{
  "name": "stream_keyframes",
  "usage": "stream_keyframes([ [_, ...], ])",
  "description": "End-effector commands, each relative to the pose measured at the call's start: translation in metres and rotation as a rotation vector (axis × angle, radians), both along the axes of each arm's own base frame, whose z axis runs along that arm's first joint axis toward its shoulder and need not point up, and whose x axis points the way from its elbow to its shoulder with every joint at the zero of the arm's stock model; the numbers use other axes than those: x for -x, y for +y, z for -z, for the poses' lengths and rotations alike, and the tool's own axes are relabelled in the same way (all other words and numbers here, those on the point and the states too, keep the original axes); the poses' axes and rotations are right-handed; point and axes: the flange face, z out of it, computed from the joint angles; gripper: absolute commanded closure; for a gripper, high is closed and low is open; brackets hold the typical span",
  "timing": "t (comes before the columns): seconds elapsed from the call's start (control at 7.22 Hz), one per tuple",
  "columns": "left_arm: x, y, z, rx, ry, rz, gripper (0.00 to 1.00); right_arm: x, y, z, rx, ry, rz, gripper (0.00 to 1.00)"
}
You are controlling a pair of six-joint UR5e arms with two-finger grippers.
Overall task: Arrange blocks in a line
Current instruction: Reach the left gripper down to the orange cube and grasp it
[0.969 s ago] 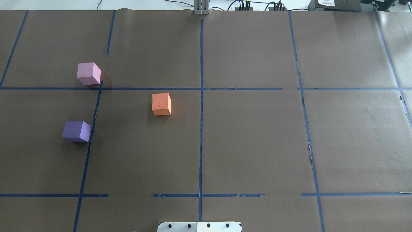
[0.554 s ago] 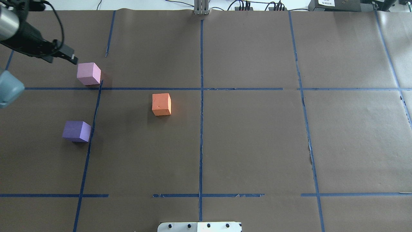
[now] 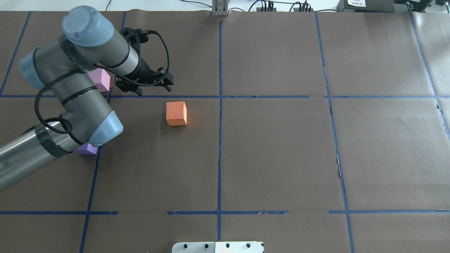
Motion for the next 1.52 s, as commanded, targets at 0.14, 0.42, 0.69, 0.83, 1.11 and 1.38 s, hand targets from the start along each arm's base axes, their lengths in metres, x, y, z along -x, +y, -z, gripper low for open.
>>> stream_keyframes([
  [0.14, -0.064, 0.015, -0.003, 0.021, -0.086, 0.012, 0.00, 0.000, 0.000, 0.000, 0.000, 0.000, 0.000, 0.00],
  [0.42, -0.092, 0.034, -0.001, 0.026, -0.091, -0.021, 0.00, 0.000, 0.000, 0.000, 0.000, 0.000, 0.000, 0.00],
  [0.69, -0.102, 0.039, -0.017, 0.042, -0.110, -0.034, 0.02, 0.000, 0.000, 0.000, 0.000, 0.000, 0.000, 0.00],
  [0.83, -0.101, 0.037, -0.018, 0.039, -0.111, -0.034, 0.02, 0.000, 0.000, 0.000, 0.000, 0.000, 0.000, 0.00],
  [1.11, -0.096, 0.028, -0.022, 0.040, -0.115, -0.025, 0.02, 0.000, 0.000, 0.000, 0.000, 0.000, 0.000, 0.00],
  [1.38, -0.096, 0.027, -0.023, 0.032, -0.105, -0.023, 0.04, 0.000, 0.000, 0.000, 0.000, 0.000, 0.000, 0.00],
])
